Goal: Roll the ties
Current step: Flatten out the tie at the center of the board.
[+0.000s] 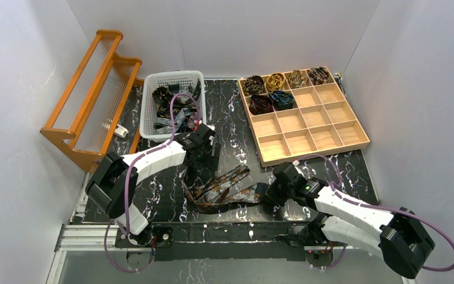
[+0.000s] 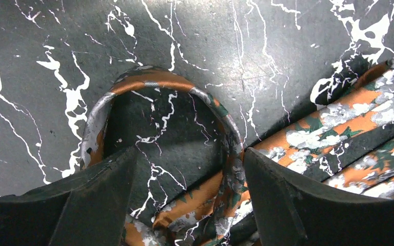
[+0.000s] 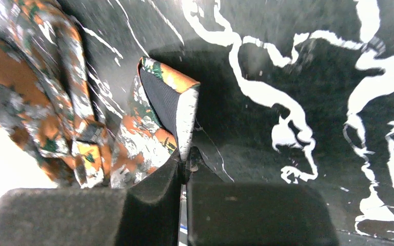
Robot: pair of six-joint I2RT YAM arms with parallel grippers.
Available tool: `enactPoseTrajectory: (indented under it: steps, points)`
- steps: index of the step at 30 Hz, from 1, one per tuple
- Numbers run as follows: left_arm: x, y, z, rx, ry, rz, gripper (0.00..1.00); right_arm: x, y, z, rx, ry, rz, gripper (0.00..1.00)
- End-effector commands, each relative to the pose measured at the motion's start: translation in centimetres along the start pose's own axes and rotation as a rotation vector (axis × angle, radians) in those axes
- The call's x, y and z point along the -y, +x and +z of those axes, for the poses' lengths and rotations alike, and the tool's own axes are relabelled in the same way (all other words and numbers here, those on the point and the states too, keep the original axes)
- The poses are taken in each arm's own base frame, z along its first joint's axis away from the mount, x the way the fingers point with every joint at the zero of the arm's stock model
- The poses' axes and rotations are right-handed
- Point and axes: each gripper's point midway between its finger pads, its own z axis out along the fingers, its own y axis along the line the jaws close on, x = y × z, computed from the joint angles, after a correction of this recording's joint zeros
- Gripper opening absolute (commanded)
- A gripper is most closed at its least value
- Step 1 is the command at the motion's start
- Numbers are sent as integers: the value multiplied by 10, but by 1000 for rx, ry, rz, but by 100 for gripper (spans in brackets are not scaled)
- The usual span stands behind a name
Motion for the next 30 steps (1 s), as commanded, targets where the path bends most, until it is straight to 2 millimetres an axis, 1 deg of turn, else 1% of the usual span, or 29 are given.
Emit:
enactPoseTrajectory:
  steps: [1,4,6,8,10,12,13,15,17,19,21,23,24,25,26,27,28,29,30]
  points:
    - [10,-10,-1,-4,63,16,72,-12,-33,-14,101,-34,-53,8]
    - [20,-11,6,-14,102,9,61,-1,-48,-16,120,-4,-53,8]
    - [23,-9,15,-33,107,8,57,5,-50,-13,97,10,-54,8]
    - [30,-7,22,-64,133,10,43,10,-52,-11,87,25,-58,9]
    - [35,-9,25,-73,152,6,29,15,-56,-10,94,48,-60,9]
    - [41,-16,21,-58,170,-5,15,20,-67,-14,127,79,-64,9]
    - [45,-22,16,-40,188,-19,9,22,-74,-16,147,93,-65,9]
    - [52,-39,-1,24,225,-48,0,31,-91,-25,206,140,-30,8]
    - [58,-58,-26,122,264,-85,0,36,-108,-36,272,154,-13,8]
    - [58,-75,-55,235,295,-135,0,37,-124,-49,337,159,-1,8]
    - [58,-85,-83,341,350,-182,0,39,-136,-61,383,173,7,8]
    - [54,-79,-99,412,400,-234,0,42,-143,-67,413,196,22,8]
    - [48,-76,-112,459,419,-263,0,44,-143,-68,418,206,34,8]
    - [40,-67,-114,481,410,-294,0,45,-142,-68,417,211,50,8]
    - [32,-55,-114,488,404,-326,0,47,-139,-66,405,210,67,11]
    - [23,-43,-116,503,403,-358,0,47,-135,-63,388,204,81,17]
    - [14,-28,-112,508,395,-401,2,47,-131,-61,364,196,87,27]
    - [5,-15,-110,521,391,-448,9,46,-127,-59,344,186,82,36]
    - [-5,-3,-107,530,383,-488,15,44,-124,-58,325,179,74,48]
